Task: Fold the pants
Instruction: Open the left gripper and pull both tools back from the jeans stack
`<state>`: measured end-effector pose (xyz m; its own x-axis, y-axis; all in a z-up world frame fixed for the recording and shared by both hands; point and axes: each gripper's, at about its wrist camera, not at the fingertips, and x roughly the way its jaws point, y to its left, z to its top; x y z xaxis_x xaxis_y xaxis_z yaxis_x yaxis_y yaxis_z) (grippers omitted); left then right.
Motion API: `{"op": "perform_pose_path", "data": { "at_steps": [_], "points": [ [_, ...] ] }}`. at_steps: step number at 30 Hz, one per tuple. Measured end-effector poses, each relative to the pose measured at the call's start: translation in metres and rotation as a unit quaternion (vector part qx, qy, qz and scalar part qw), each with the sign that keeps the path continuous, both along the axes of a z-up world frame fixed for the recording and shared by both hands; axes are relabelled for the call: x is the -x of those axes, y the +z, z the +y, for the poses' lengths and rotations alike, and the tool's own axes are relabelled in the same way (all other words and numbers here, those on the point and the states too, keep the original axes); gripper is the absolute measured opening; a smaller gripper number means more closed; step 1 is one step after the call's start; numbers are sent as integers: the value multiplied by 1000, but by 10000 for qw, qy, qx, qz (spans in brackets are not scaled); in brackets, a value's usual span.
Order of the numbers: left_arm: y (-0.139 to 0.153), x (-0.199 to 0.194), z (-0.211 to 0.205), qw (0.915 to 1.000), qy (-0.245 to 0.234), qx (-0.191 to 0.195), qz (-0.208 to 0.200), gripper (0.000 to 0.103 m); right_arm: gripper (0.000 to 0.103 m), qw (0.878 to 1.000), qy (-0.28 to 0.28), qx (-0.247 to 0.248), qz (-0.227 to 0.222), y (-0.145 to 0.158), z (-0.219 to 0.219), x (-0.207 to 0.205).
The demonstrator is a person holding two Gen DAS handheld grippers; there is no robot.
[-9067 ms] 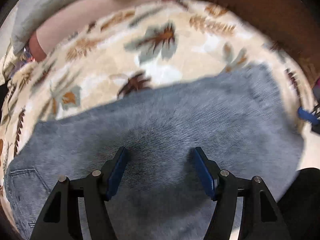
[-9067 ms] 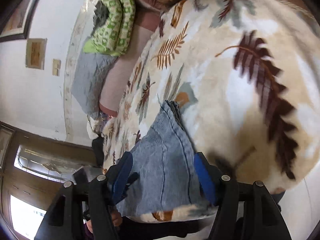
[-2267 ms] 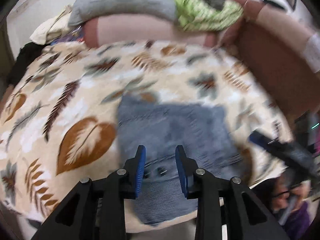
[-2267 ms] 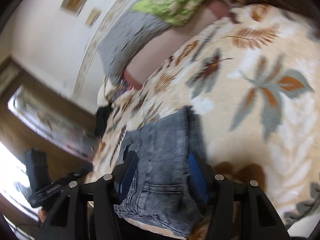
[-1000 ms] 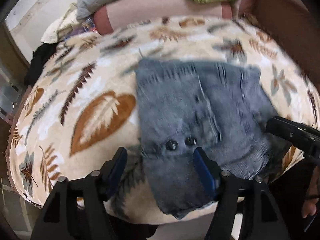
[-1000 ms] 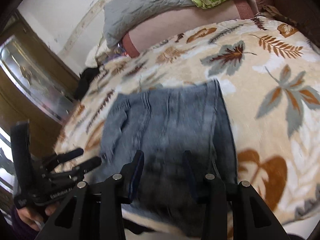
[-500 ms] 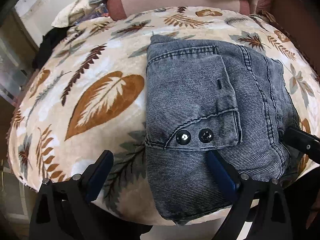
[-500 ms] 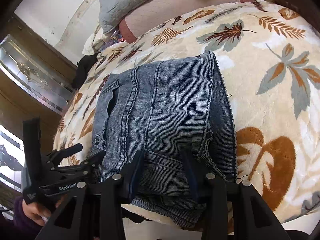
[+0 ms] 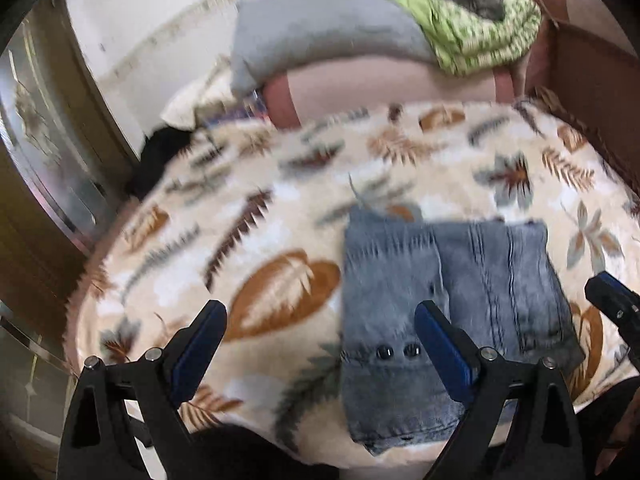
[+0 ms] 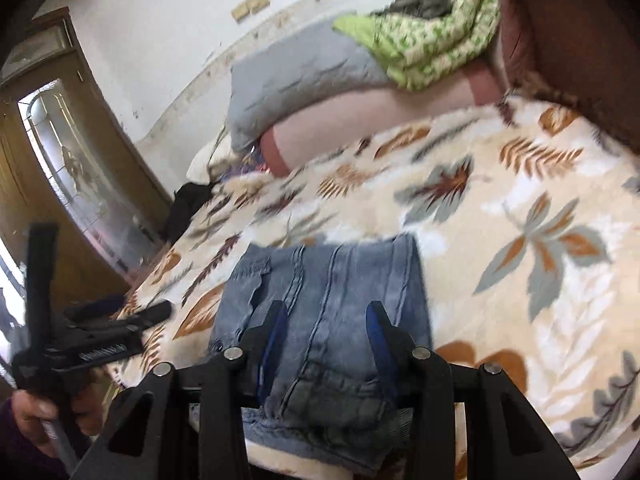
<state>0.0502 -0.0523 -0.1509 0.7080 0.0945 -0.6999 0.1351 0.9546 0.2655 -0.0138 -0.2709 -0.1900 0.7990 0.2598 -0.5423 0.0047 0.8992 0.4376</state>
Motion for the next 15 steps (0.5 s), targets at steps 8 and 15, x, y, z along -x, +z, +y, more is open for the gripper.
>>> {"op": "perform_pose_path", "data": {
  "at_steps": [8, 15],
  "points": [
    [16, 2, -1, 9996, -8, 8, -279, 95, 52, 9988, 6, 495, -25, 3, 12, -3],
    [14, 4, 2, 9998, 75, 80, -188, 95, 52, 9982, 77, 598, 12, 1, 17, -3]
  ]
}}
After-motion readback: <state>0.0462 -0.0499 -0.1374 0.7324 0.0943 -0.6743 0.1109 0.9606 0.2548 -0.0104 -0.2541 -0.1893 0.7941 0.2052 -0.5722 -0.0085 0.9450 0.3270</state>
